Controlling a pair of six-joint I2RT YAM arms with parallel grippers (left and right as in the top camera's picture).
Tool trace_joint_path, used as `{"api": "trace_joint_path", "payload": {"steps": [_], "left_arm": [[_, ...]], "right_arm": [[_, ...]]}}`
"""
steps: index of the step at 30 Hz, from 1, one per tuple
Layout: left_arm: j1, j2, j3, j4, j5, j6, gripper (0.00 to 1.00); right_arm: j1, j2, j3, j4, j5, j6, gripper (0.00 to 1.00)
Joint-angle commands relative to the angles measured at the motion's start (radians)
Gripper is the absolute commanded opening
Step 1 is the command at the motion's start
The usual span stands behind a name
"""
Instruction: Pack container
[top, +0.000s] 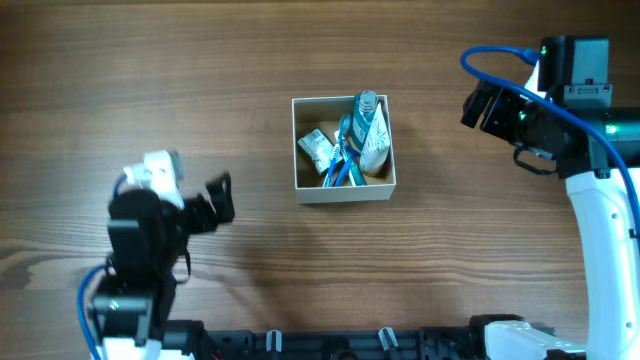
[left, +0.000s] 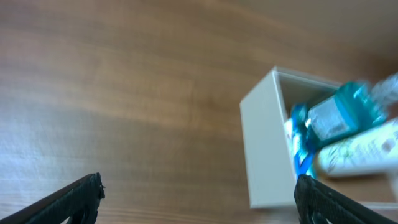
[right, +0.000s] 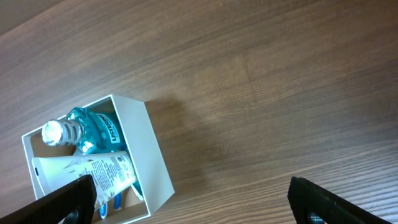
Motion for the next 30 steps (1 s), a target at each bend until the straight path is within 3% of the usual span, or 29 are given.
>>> {"api": "trace_joint_path", "payload": {"steps": [1, 4, 10, 30], "left_arm": [[0.007, -0.159, -0.217, 0.053, 0.089, 0.02, 1.0], [0.003, -0.293, -0.353, 0.069, 0.12, 0.02, 1.0], [-0.013, -0.423, -0.435, 0.069, 0.119, 0.021, 1.0], [-0.013, -0.459, -0.435, 0.069, 0.119, 0.021, 1.0]], "right_arm": [[-0.003, 0.006, 0.001, 0.0, 0.014, 0.018, 1.0], [-0.003, 0.008, 0.001, 0.0, 0.014, 0.018, 1.0], [-0.003, 0.008, 0.001, 0.0, 0.014, 0.018, 1.0], [-0.003, 0.008, 0.001, 0.0, 0.014, 0.018, 1.0]]}}
